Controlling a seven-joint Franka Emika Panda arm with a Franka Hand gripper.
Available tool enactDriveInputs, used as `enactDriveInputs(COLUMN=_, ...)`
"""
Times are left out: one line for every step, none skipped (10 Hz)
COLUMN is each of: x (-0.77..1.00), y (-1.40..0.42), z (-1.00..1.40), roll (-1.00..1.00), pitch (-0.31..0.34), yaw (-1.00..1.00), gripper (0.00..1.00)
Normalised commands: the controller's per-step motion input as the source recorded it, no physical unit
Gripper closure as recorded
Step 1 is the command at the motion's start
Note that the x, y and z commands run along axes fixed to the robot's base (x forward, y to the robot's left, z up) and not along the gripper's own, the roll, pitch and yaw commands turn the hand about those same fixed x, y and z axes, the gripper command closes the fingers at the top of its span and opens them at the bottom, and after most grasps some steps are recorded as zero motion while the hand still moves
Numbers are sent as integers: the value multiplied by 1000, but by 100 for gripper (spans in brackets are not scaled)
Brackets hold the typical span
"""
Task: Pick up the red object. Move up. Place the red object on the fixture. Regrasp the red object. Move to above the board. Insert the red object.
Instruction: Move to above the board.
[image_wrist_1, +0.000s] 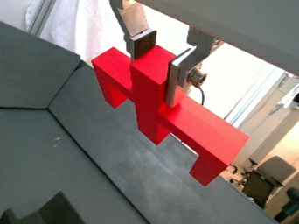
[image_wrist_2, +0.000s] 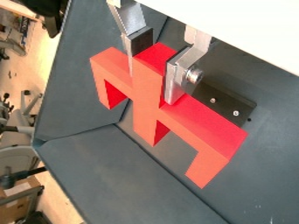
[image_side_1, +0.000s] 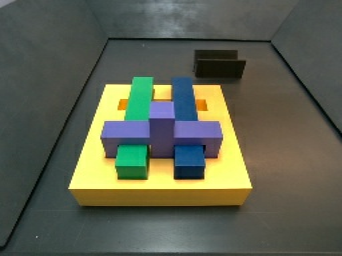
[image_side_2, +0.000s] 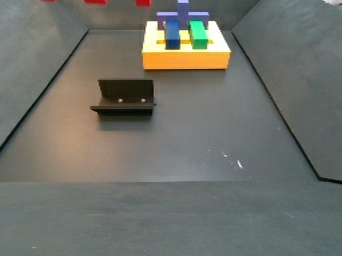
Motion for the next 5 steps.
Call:
enactDriveInputs(x=28, y=-15, z=271, roll=18, pitch=85, yaw=34, gripper=100)
enactDriveInputs(x=32, y=-19, z=180, roll=3, pitch=86, yaw=38, gripper=100)
enactDriveInputs(x=-1002, y=-1400, z=267, roll=-1000, pitch=152, yaw=-18, gripper=100)
enactDriveInputs(x=-1011, y=-1400, z=248, roll=-1000, pitch=148, yaw=-17, gripper=100)
enactDriveInputs(x=-1091, y=-1400, z=271, roll=-1000, pitch=120, yaw=-3, gripper=100)
